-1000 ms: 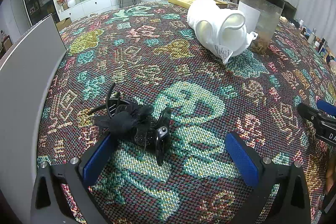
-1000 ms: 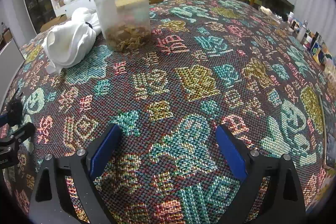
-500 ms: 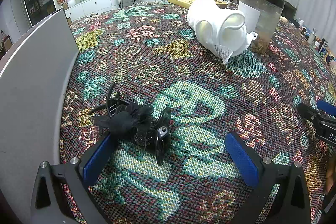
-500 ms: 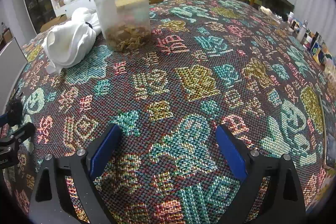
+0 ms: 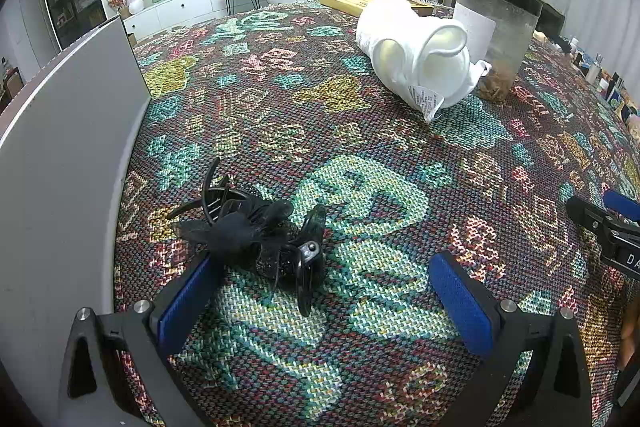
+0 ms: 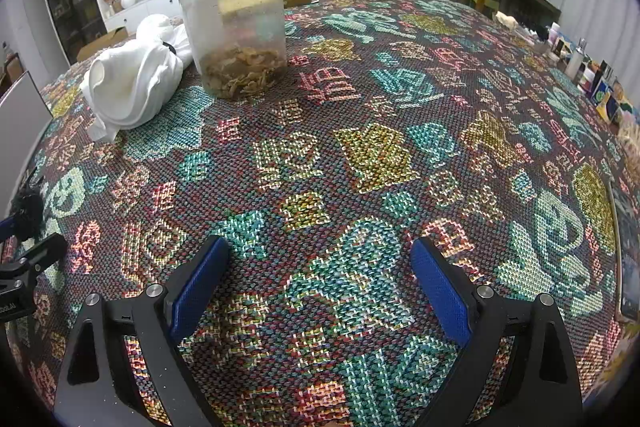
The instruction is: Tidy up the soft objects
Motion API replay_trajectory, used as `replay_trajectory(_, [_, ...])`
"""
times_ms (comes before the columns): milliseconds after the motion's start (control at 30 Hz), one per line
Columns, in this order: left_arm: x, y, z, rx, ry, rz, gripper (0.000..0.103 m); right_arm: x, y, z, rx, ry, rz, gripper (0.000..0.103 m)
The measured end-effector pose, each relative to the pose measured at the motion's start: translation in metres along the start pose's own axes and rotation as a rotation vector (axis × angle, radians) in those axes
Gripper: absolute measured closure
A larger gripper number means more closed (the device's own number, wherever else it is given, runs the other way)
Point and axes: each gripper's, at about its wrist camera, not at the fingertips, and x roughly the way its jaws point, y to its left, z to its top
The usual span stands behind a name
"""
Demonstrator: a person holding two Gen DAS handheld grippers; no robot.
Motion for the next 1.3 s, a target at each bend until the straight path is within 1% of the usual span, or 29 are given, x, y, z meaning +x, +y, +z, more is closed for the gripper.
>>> replay_trajectory(600, [0.000,0.000,0.000,0.000,0.000,-0.001,0.000,0.000,0.000,0.000,0.001,0.000,0.000,0.008])
replay_trajectory(767, [-0.006,-0.005,-0.005,-0.031,0.047,0.026,0.000,0.000,0.000,0.000,0.001,0.000,0.000,0.008])
replay_trajectory(867, [-0.013,-0.006,-0.014,-0.037,0.046,0.017,0.000,0.000,0.000,0.000,0.001,0.000,0.000,0.008])
replay_trajectory(1033, [-0.020,-0.008,-0.024,-0.043,0.114,0.020,0.000,0.000,0.000,0.000,0.001,0.000,0.000,0.008])
replay_trajectory(1133, [-0.026,-0.010,-0.033,-0.036,0.092,0.022,0.000,0.000,0.000,0.000,0.001,0.001,0.009,0.008])
replay_trajectory(1167, [-0.028,-0.010,-0.036,-0.033,0.078,0.020,0.000,-0.001,0.001,0.002,-0.009,0.005,0.023,0.009])
replay_trajectory(1200, [-0.029,-0.011,-0.040,-0.029,0.062,0.017,0.000,-0.003,0.002,0.004,-0.017,-0.001,0.069,0.010])
replay_trajectory(1300, [-0.031,-0.011,-0.042,-0.033,0.048,0.022,0.000,-0.018,0.017,0.024,-0.028,-0.080,0.252,0.011])
